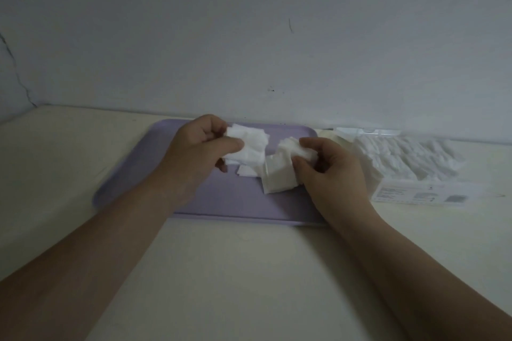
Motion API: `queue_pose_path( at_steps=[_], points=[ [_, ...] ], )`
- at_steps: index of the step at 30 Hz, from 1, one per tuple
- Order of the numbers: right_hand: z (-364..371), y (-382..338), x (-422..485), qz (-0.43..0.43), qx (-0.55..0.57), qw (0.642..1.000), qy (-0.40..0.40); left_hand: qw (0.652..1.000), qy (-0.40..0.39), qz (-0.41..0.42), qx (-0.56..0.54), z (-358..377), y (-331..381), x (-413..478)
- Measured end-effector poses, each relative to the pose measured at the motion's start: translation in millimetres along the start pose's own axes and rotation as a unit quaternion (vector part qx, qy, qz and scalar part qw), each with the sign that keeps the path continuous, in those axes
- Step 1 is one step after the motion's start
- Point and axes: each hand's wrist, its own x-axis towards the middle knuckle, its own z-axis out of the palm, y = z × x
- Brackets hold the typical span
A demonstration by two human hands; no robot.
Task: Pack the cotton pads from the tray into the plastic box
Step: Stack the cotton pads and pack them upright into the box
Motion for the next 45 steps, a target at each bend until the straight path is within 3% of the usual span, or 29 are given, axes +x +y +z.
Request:
queue_pose_path(
  at_steps=[6,13,16,19,23,35,41,45],
  points=[
    [1,2,1,-0.002,0.030,1.000,-0.007,0.990,-0.104,-0.092,0.018,18,-5,-13],
    [1,0,-1,-0.020,0.020,1.000,-0.007,0.989,-0.081,-0.123,-0.002,14,-8,-13],
    [0,-1,-1,-0.028,0.010,1.000,0.003,0.972,-0.065,-0.173,-0.145,14,-2,-9],
    [0,-1,0,-0.029,0.019,0.999,0.003,0.916,-0.108,-0.229,-0.311,18,6,-14],
    [0,-1,-1,-0.027,0.032,0.999,-0.005,0.878,-0.128,-0.269,-0.375,27,8,-20],
    [0,1,2,-0.034,0.048,0.998,-0.030,0.907,-0.120,-0.244,-0.323,32,1,-19],
    [0,-1,3,0.001,0.143,0.988,-0.051,0.901,-0.122,-0.234,-0.344,31,0,-19],
    [1,-2,1,-0.004,0.118,0.992,-0.039,0.899,-0.138,-0.234,-0.344,30,-2,-18]
  ],
)
